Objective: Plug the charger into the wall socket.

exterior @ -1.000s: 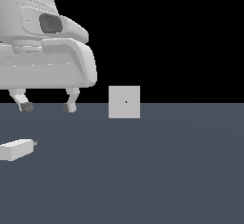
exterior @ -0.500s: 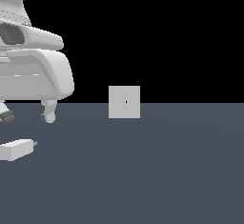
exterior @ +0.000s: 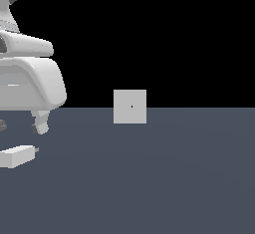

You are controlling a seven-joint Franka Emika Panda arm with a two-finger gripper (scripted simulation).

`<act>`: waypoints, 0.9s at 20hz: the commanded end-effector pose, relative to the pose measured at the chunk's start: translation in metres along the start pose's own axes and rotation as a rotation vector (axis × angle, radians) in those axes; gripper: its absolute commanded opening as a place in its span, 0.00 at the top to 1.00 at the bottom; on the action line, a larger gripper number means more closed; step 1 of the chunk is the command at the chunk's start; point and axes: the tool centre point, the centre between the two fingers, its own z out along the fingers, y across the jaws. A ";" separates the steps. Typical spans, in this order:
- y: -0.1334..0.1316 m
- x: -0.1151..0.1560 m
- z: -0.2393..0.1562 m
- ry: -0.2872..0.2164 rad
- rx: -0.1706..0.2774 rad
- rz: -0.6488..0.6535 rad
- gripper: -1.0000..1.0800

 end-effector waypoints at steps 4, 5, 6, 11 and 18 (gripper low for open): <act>0.000 -0.001 0.001 0.001 0.000 0.001 0.04; 0.000 -0.001 0.002 0.001 0.000 0.001 0.04; 0.000 -0.002 0.004 0.001 0.000 0.001 0.04; 0.000 -0.008 0.020 0.001 0.000 0.001 0.04; -0.001 -0.016 0.045 0.002 -0.001 0.003 0.04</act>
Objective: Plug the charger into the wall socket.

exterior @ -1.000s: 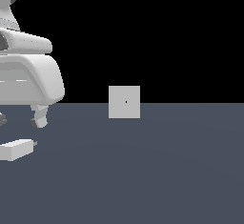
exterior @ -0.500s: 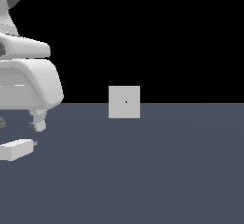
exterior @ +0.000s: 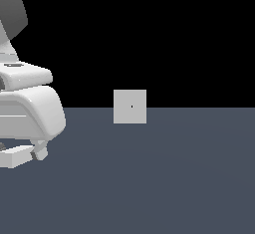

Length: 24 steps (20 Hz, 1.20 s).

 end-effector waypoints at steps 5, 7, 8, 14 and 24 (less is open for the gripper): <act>-0.001 -0.002 0.008 0.001 0.001 0.001 1.00; -0.001 -0.002 0.008 0.001 0.001 0.001 1.00; -0.001 -0.002 0.008 0.001 0.001 0.001 1.00; -0.001 -0.002 0.008 0.001 0.001 0.001 1.00; 0.015 0.008 0.004 0.002 0.007 -0.017 1.00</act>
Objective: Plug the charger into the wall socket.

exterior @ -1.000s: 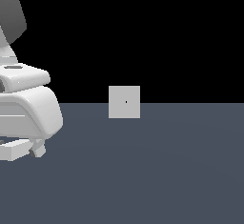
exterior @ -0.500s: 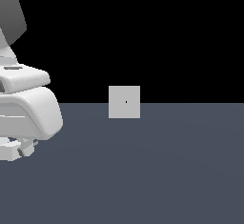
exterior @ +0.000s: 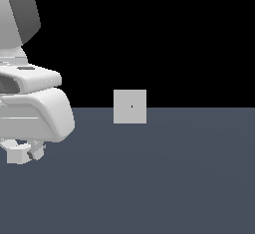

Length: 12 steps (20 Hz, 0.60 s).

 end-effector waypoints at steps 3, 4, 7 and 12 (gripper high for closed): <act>0.016 0.010 -0.004 0.002 0.006 -0.017 1.00; 0.020 0.013 -0.005 0.002 0.008 -0.022 1.00; 0.034 0.022 -0.008 0.003 0.013 -0.038 1.00; 0.060 0.041 -0.015 0.004 0.024 -0.069 1.00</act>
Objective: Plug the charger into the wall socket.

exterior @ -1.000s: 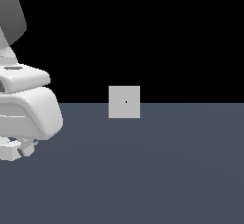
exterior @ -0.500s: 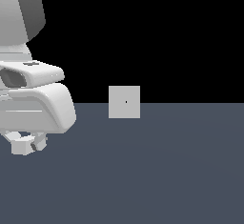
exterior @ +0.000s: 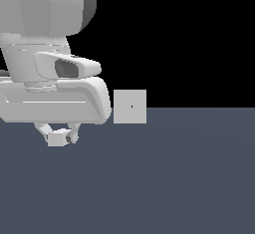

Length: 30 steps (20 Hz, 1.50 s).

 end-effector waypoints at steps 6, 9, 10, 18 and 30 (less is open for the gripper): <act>0.038 0.026 -0.009 0.002 0.015 -0.044 1.00; 0.051 0.035 -0.013 0.003 0.021 -0.060 1.00; 0.056 0.039 -0.014 0.003 0.022 -0.065 1.00; 0.089 0.065 -0.021 0.002 0.038 -0.106 1.00; 0.123 0.094 -0.027 -0.002 0.055 -0.148 1.00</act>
